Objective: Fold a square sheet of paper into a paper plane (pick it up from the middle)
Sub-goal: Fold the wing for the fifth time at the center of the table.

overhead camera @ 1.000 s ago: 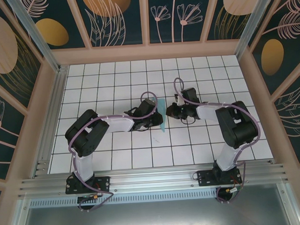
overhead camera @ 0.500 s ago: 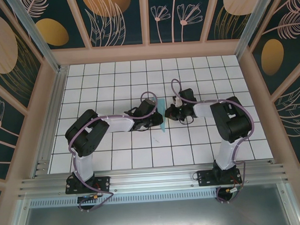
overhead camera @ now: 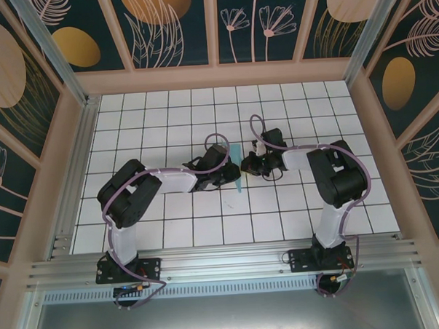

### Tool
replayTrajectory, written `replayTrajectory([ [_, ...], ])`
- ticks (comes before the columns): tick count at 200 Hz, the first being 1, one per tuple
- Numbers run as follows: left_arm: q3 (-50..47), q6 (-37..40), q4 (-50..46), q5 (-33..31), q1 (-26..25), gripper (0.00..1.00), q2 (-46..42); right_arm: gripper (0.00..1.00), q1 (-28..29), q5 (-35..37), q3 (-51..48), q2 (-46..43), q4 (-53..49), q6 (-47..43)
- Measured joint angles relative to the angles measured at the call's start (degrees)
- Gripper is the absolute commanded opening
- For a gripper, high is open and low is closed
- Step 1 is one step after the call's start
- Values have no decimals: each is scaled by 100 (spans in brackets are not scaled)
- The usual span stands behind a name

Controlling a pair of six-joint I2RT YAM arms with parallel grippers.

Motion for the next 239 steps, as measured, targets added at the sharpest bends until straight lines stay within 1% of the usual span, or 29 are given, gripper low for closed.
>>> replayTrajectory([
  [69, 61, 0, -4, 7, 0, 21, 105, 10, 0, 0, 0, 2, 0, 0],
  [102, 63, 0, -4, 4, 0, 21, 105, 6, 2, 0, 0, 4, 4, 0],
  [141, 74, 2, -4, 2, 0, 15, 105, 0, 2, 0, 0, 4, 7, -15],
  [204, 109, 0, -2, 2, 0, 11, 105, 0, 0, -2, 0, 2, 9, -11],
  [239, 125, -2, -4, 2, 0, 4, 105, 0, -7, -22, -13, 4, 37, 11],
])
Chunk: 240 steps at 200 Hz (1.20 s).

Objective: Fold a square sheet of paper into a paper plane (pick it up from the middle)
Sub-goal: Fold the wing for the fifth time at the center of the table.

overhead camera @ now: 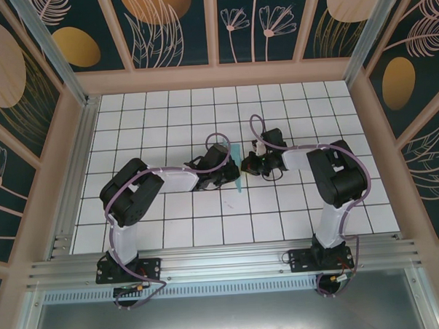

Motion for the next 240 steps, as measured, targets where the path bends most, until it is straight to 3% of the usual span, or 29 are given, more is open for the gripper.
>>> replayTrajectory([
  [17, 35, 2, 0, 7, 0, 0, 22, 0, -17, -39, -28, -2, 59, 20],
  [177, 195, 20, -76, 107, 9, 0, 236, 0, -149, 15, -435, -341, 321, 177],
  [204, 197, 118, -105, 127, 9, 0, 236, 16, -247, 63, -461, -586, 334, -63],
  [240, 197, 302, -125, 127, 9, 0, 236, 28, -256, 44, -439, -658, 332, -455],
])
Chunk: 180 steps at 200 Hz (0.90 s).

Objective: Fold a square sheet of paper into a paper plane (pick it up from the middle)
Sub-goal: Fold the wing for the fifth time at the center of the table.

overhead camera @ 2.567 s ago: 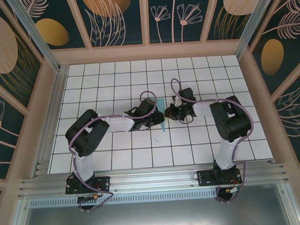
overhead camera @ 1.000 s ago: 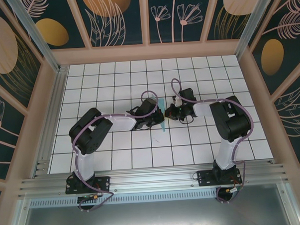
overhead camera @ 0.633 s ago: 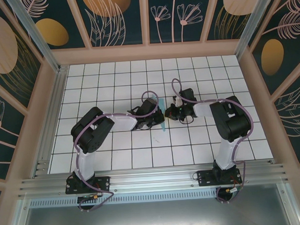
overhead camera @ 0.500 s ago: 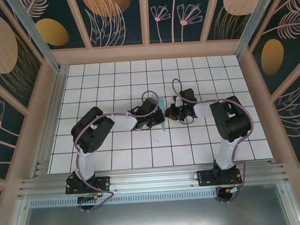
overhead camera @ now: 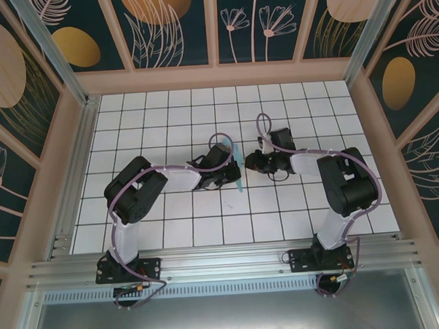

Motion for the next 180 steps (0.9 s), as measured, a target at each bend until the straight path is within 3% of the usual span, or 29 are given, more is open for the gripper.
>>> replayTrajectory([
  [104, 0, 44, -13, 22, 0, 0, 0, 29, 0, -369, 533, 715, 52, -396],
  [140, 2, 44, -13, 31, 0, 0, 0, 18, -15, -595, 555, 850, 138, -498],
  [180, 4, 50, -15, 48, 0, 0, -2, 17, -17, -693, 575, 918, 162, -586],
])
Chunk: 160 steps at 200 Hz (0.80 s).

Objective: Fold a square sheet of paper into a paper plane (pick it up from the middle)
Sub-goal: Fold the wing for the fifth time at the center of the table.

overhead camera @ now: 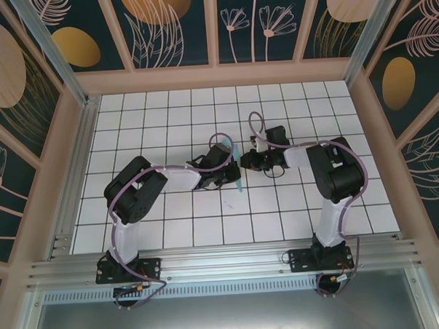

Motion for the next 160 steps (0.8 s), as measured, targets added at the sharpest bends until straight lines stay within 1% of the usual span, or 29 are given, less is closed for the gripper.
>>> replayTrajectory([
  [15, 4, 17, -9, 17, 0, 0, 0, 15, 0, -20, 2, 0, 20, -2],
  [45, 11, 39, -22, 37, 0, 0, 0, 1, 0, -39, 2, 48, 87, 4],
  [60, 11, 42, -33, 37, 0, 0, -4, 0, 2, -42, 4, 70, 103, -24],
  [74, 11, 52, -90, 33, 0, 10, -46, 0, 2, -42, 4, 70, 103, -24],
  [83, 9, 103, -164, 28, 0, 18, -116, 0, 2, -37, 2, 70, 103, -22],
  [105, -94, 114, -208, -28, 17, 28, -455, 0, 15, 22, -24, 15, 98, 2],
  [134, -560, 57, -55, -83, 109, 36, -1215, 0, 101, 170, -234, -376, 96, 103],
  [160, -1198, -79, 291, -136, 271, 37, -1698, 0, 216, 286, -356, -675, 59, 175],
])
